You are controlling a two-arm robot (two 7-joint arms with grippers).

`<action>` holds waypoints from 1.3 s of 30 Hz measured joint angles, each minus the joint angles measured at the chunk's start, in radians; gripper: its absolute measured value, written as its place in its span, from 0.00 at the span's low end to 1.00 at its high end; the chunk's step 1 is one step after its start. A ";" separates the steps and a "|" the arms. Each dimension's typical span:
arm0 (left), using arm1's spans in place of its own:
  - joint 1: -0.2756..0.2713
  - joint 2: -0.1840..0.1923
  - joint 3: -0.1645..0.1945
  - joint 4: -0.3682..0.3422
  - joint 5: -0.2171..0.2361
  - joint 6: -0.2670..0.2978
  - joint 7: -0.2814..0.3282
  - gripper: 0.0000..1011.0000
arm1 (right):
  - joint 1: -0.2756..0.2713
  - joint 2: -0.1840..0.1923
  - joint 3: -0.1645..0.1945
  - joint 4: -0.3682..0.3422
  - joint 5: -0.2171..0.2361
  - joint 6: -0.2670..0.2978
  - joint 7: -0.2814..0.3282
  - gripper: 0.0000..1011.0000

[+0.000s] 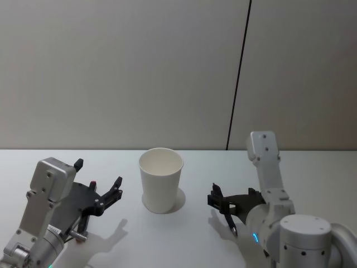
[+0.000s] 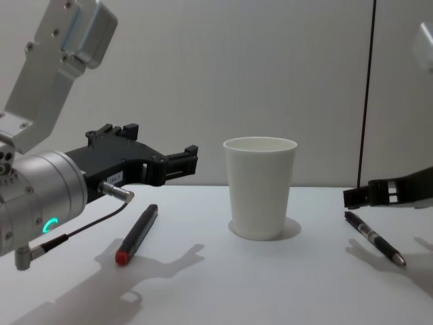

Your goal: Place the pen into the pen holder.

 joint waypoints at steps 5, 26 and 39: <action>0.000 0.000 0.000 0.000 0.000 0.000 0.000 0.99 | 0.011 -0.013 0.003 0.017 -0.002 0.019 -0.006 0.99; 0.000 0.000 0.000 0.000 0.000 0.000 0.000 0.99 | 0.041 -0.047 0.003 0.092 -0.021 0.039 -0.015 0.99; 0.000 0.000 0.000 0.000 0.000 0.000 0.000 0.99 | 0.044 -0.064 0.009 0.119 -0.033 0.040 -0.022 0.99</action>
